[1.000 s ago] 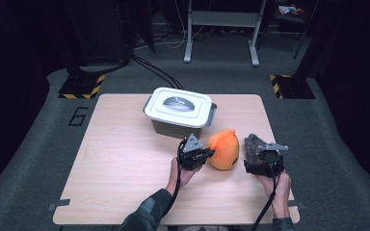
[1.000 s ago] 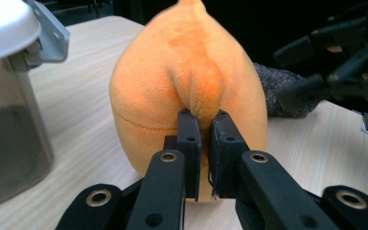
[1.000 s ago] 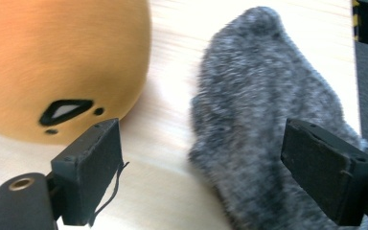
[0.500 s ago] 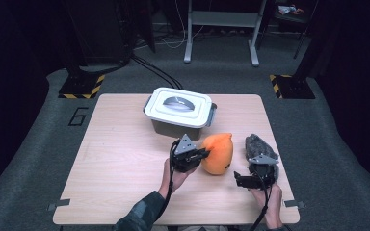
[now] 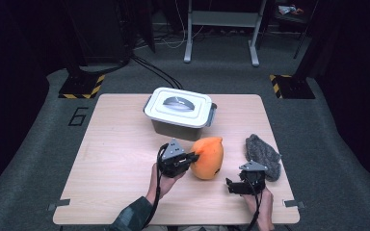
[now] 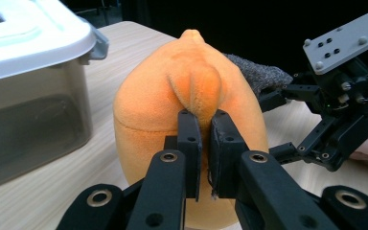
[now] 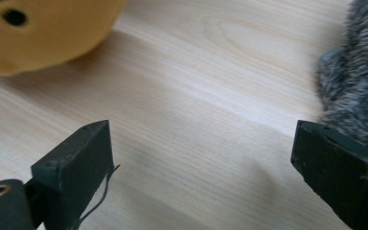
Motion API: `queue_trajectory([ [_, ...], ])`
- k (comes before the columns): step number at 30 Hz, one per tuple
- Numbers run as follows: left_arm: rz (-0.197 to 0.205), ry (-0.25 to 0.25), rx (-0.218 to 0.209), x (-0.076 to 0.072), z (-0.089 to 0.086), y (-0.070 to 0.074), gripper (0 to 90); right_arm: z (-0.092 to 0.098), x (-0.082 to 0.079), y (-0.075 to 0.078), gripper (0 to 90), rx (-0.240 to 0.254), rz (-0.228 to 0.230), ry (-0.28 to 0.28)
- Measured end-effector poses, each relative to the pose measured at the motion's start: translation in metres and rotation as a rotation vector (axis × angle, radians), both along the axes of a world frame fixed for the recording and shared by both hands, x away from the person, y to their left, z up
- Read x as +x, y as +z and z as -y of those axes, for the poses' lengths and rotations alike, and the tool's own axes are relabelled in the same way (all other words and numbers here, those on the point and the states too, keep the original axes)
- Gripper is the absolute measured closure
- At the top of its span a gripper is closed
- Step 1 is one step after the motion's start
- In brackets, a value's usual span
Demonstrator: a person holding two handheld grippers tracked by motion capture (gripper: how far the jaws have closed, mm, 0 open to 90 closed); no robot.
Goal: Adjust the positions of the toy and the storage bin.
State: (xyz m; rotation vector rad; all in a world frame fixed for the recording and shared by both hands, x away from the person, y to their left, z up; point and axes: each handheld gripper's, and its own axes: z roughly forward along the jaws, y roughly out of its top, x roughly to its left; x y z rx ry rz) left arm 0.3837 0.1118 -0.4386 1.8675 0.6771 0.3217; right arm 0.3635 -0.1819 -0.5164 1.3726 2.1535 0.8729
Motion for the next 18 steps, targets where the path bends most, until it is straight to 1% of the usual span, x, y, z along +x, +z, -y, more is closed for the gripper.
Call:
queue_trajectory([
  [1, -0.004, 0.005, -0.002, -0.002, -0.002, 0.0, 84.7, -0.001, 0.0, -0.002, 5.9, 0.0, 0.006, 0.007],
  [2, 0.001, 0.009, -0.005, -0.003, -0.005, 0.001, 84.7, -0.002, 0.0, -0.002, 5.9, -0.001, 0.005, 0.008],
  [4, 0.001, 0.018, -0.003, -0.006, -0.012, 0.002, 84.7, -0.003, 0.0, -0.004, 5.5, -0.006, 0.009, 0.012],
  [5, 0.0, 0.017, 0.001, -0.007, -0.014, 0.002, 84.7, -0.004, 0.001, -0.006, 5.2, -0.009, 0.006, 0.023],
  [6, -0.001, 0.023, 0.0, -0.009, -0.018, 0.003, 84.7, -0.005, 0.001, -0.006, 5.1, -0.004, 0.002, 0.016],
  [10, 0.004, 0.039, 0.0, -0.014, -0.03, 0.005, 84.7, -0.007, 0.002, -0.009, 4.5, -0.004, 0.002, 0.028],
  [12, 0.003, 0.049, -0.004, -0.017, -0.036, 0.006, 84.7, -0.006, 0.002, -0.01, 4.9, -0.005, 0.012, 0.047],
  [14, 0.012, 0.065, -0.007, -0.018, -0.042, 0.005, 84.7, -0.006, 0.002, -0.011, 4.6, 0.005, 0.011, 0.05],
  [16, 0.005, 0.069, -0.003, -0.02, -0.049, 0.006, 84.7, -0.003, 0.003, -0.012, 3.9, 0.01, 0.008, 0.065],
  [17, 0.008, 0.078, -0.003, -0.02, -0.052, 0.005, 84.7, -0.004, 0.003, -0.012, 3.9, 0.018, 0.005, 0.048],
  [18, 0.006, 0.087, -0.006, -0.021, -0.056, 0.005, 84.6, -0.003, 0.003, -0.012, 3.8, 0.015, 0.005, 0.052],
])
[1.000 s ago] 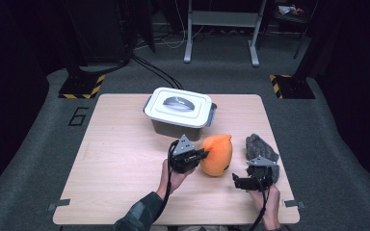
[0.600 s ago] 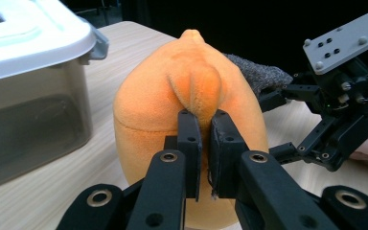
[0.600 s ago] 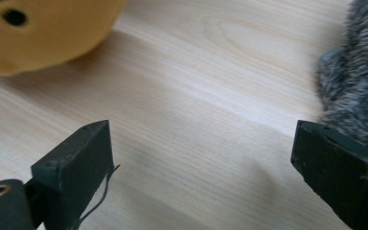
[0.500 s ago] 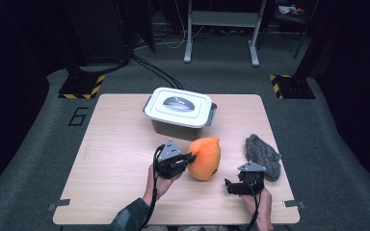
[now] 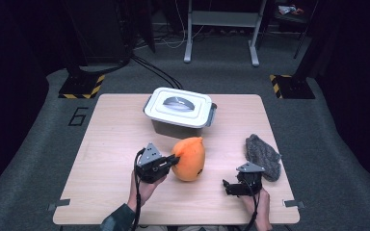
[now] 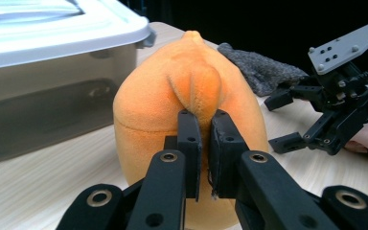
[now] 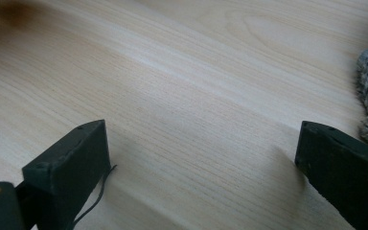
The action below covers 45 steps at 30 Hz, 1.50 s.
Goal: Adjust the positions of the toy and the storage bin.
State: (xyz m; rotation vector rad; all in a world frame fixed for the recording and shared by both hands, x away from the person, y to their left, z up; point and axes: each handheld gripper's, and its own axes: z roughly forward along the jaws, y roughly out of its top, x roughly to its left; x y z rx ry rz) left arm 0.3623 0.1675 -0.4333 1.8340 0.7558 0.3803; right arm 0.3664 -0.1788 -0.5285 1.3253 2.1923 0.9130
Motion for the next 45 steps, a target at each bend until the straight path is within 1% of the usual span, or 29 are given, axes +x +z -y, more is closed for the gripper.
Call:
queue_trajectory([
  [1, 0.002, 0.008, -0.001, -0.001, -0.003, 0.0, 84.7, 0.0, 0.001, 0.0, 3.8, 0.006, 0.003, 0.013],
  [5, 0.004, 0.035, -0.006, -0.005, -0.017, 0.001, 84.6, 0.0, 0.002, -0.001, 3.5, 0.01, -0.003, 0.015],
  [6, 0.0, 0.038, 0.002, -0.006, -0.021, 0.001, 84.7, 0.0, 0.001, -0.001, 3.5, 0.011, -0.003, 0.014],
  [10, 0.005, 0.084, -0.004, -0.008, -0.036, 0.001, 84.6, 0.0, 0.001, -0.001, 3.3, 0.01, 0.002, 0.012],
  [11, -0.001, 0.09, -0.01, -0.009, -0.039, 0.001, 84.6, 0.0, 0.001, -0.001, 3.2, 0.011, 0.001, 0.012],
  [12, 0.003, 0.105, -0.006, -0.009, -0.044, 0.001, 84.6, 0.0, 0.001, -0.001, 3.2, 0.01, 0.001, 0.012],
  [13, -0.002, 0.117, -0.017, -0.01, -0.048, 0.0, 84.7, 0.0, 0.001, -0.001, 3.2, 0.011, 0.001, 0.01],
  [15, 0.004, 0.133, -0.004, -0.009, -0.056, 0.0, 84.6, 0.0, 0.001, -0.001, 3.2, 0.011, 0.002, 0.009],
  [18, 0.01, 0.162, -0.004, -0.009, -0.068, -0.001, 84.6, 0.0, 0.001, -0.001, 3.2, 0.011, 0.002, 0.009],
  [19, 0.001, 0.169, -0.004, -0.009, -0.072, -0.001, 84.6, 0.0, 0.001, -0.001, 3.2, 0.011, 0.003, 0.009],
  [20, 0.008, 0.182, -0.001, -0.009, -0.075, -0.001, 84.6, 0.0, 0.001, -0.001, 3.2, 0.011, 0.003, 0.009],
  [21, 0.008, 0.194, -0.007, -0.009, -0.078, -0.001, 84.6, 0.0, 0.001, -0.001, 3.2, 0.011, 0.002, 0.009],
  [23, 0.008, 0.216, -0.004, -0.01, -0.086, -0.001, 84.6, 0.0, 0.001, -0.001, 3.2, 0.011, 0.003, 0.009],
  [29, 0.0, 0.287, -0.026, -0.012, -0.109, -0.002, 84.6, 0.0, 0.001, -0.001, 3.2, 0.011, 0.003, 0.009],
  [31, -0.005, 0.312, -0.022, -0.013, -0.119, -0.002, 84.6, 0.0, 0.001, -0.001, 3.2, 0.012, 0.003, 0.008],
  [35, -0.017, 0.356, -0.022, -0.014, -0.133, -0.004, 84.6, 0.0, 0.001, -0.001, 3.2, 0.011, 0.003, 0.009],
  [38, -0.029, 0.404, -0.015, -0.015, -0.147, -0.006, 84.6, 0.0, 0.001, -0.001, 3.2, 0.011, 0.003, 0.009],
  [40, -0.035, 0.43, -0.009, -0.014, -0.153, -0.008, 84.6, 0.0, 0.001, -0.001, 3.2, 0.011, 0.003, 0.009],
  [43, -0.059, 0.476, 0.003, -0.013, -0.163, -0.011, 84.5, 0.0, 0.001, -0.001, 3.2, 0.011, 0.004, 0.008],
  [44, -0.072, 0.503, 0.004, -0.011, -0.168, -0.015, 84.4, 0.0, 0.001, -0.001, 3.2, 0.011, 0.004, 0.008],
  [45, -0.078, 0.51, -0.002, -0.01, -0.17, -0.016, 84.2, 0.0, 0.001, -0.001, 3.2, 0.011, 0.004, 0.008],
])
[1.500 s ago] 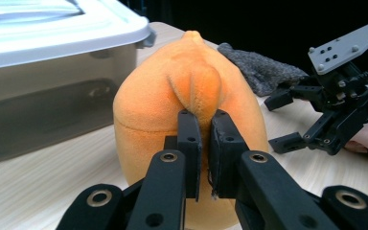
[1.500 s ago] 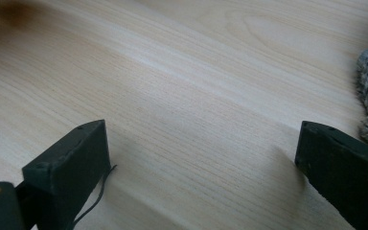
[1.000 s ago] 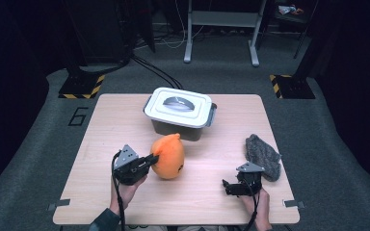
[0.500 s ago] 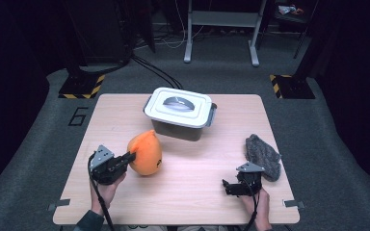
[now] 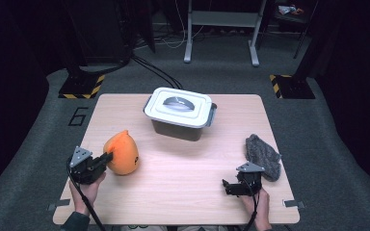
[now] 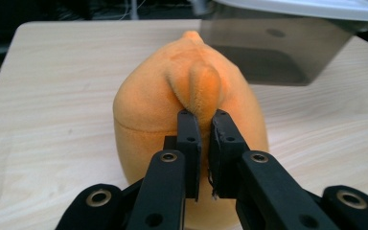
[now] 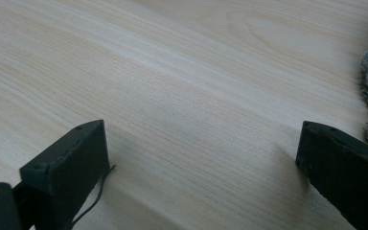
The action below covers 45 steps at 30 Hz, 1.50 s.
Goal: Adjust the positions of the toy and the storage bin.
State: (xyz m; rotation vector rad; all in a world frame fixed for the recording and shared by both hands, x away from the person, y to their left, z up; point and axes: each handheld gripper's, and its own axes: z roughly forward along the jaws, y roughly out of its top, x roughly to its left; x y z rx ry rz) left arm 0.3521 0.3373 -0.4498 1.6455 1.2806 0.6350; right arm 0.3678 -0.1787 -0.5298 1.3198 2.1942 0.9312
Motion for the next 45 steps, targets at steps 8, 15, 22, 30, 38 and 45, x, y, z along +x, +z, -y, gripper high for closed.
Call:
queue_trajectory([
  [8, -0.015, 0.095, 0.063, 0.006, -0.012, -0.005, 73.0, 0.0, 0.0, 0.0, 3.2, 0.0, -0.001, 0.0],
  [15, -0.027, 0.15, 0.184, 0.013, -0.014, 0.0, 51.3, 0.0, 0.0, 0.0, 3.2, 0.0, 0.0, 0.0],
  [22, -0.035, 0.193, 0.179, 0.013, -0.023, 0.0, 46.0, 0.0, 0.0, 0.0, 3.2, 0.0, 0.0, 0.0],
  [30, -0.076, 0.194, 0.114, 0.014, -0.036, -0.007, 45.7, 0.0, 0.0, 0.0, 3.2, 0.0, 0.0, 0.0],
  [38, -0.068, 0.162, 0.049, 0.01, -0.035, -0.009, 43.3, 0.0, 0.0, 0.0, 3.2, 0.0, 0.0, 0.0],
  [45, -0.075, 0.11, 0.047, 0.011, -0.021, -0.007, 38.5, 0.0, 0.0, 0.0, 3.2, 0.001, 0.0, -0.001],
])
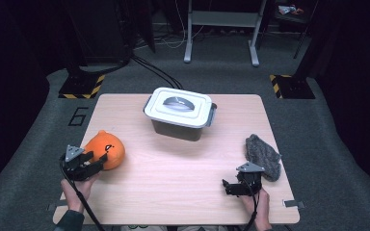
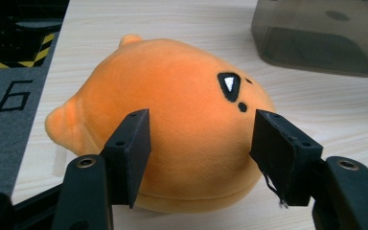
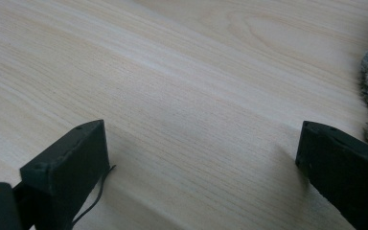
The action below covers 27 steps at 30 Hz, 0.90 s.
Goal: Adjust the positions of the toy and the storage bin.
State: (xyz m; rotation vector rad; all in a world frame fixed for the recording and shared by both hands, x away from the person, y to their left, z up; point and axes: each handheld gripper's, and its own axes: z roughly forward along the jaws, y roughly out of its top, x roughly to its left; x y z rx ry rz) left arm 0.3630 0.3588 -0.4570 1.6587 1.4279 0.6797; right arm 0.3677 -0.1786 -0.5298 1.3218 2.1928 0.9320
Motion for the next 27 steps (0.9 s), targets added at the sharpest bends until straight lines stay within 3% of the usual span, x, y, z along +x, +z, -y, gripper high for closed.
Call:
queue_trajectory([
  [5, 0.016, -0.046, 0.004, -0.003, 0.011, 0.005, 34.2, 0.0, 0.0, 0.0, 3.3, -0.001, 0.0, 0.002],
  [14, 0.012, -0.201, 0.031, -0.007, 0.05, 0.013, 24.6, 0.0, 0.0, 0.0, 3.3, -0.001, 0.001, 0.002],
  [21, 0.0, -0.3, 0.048, -0.013, 0.079, 0.01, 18.0, 0.0, 0.0, 0.0, 3.3, -0.001, 0.001, 0.002],
  [27, -0.019, -0.372, 0.066, -0.015, 0.101, -0.001, 16.6, 0.0, 0.0, 0.0, 3.2, -0.001, 0.001, 0.004],
])
